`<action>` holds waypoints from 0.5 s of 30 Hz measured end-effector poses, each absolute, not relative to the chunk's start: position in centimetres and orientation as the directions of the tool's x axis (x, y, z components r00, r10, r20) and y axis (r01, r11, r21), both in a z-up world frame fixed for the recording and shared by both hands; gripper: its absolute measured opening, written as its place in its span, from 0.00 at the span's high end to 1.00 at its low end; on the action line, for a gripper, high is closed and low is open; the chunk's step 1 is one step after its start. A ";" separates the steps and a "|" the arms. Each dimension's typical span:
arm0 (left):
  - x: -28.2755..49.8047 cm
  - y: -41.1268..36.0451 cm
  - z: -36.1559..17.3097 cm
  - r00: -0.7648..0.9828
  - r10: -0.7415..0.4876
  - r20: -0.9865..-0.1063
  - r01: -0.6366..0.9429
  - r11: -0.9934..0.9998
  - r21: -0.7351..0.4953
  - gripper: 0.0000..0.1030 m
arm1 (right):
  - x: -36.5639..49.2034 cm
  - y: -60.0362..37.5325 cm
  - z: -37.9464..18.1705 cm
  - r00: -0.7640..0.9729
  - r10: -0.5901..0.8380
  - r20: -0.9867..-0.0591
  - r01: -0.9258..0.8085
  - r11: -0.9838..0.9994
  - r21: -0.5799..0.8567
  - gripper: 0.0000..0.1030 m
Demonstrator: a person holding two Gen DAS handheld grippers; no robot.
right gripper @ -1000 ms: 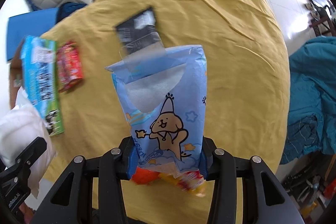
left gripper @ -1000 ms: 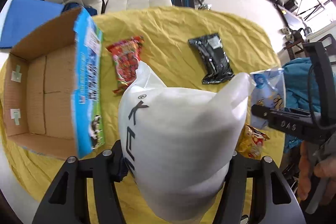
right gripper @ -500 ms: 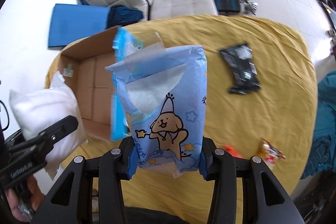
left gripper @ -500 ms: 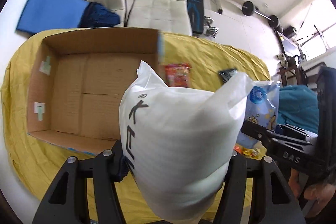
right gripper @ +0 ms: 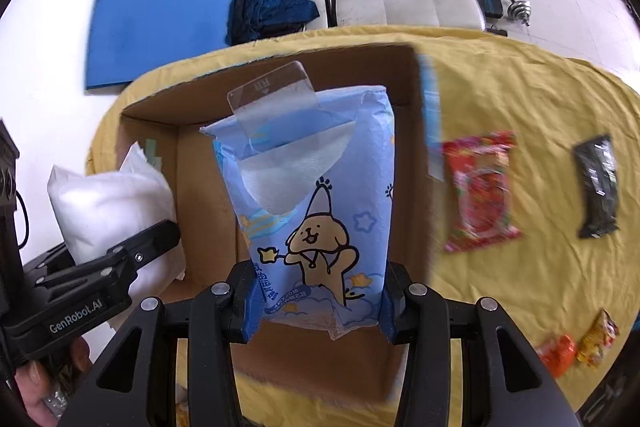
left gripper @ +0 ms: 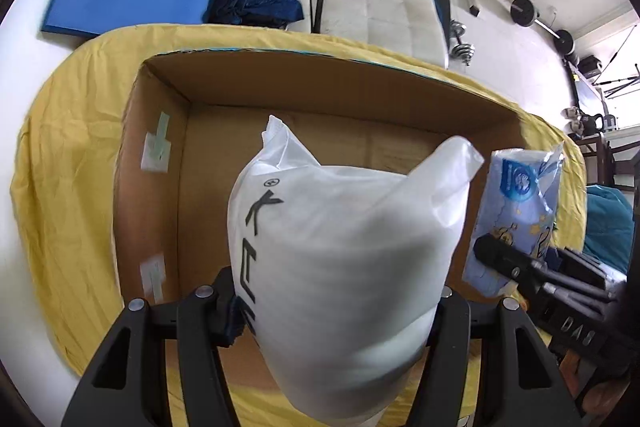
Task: Organize snacks
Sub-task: 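Lift both packs and carry them over the cardboard box, then lower both packs into the box and open both tools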
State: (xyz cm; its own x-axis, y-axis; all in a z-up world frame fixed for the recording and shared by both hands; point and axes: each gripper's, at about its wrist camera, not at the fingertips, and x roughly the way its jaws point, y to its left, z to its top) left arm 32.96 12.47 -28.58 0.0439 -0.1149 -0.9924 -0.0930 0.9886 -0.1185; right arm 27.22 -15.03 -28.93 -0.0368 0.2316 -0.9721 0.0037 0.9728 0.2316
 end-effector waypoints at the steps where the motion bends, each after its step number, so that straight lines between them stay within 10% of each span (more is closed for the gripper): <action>1: 33.8 13.0 -29.8 0.026 -0.121 -0.992 -0.092 0.988 -0.123 0.44 | 27.7 -14.3 -29.9 -0.048 0.223 -0.974 0.007 0.975 0.223 0.54; 15: 38.0 14.3 -36.5 -0.108 -0.254 -0.961 -0.097 0.965 -0.244 0.38 | 30.0 -11.8 -37.1 -0.077 0.138 -0.987 0.004 0.990 0.138 0.52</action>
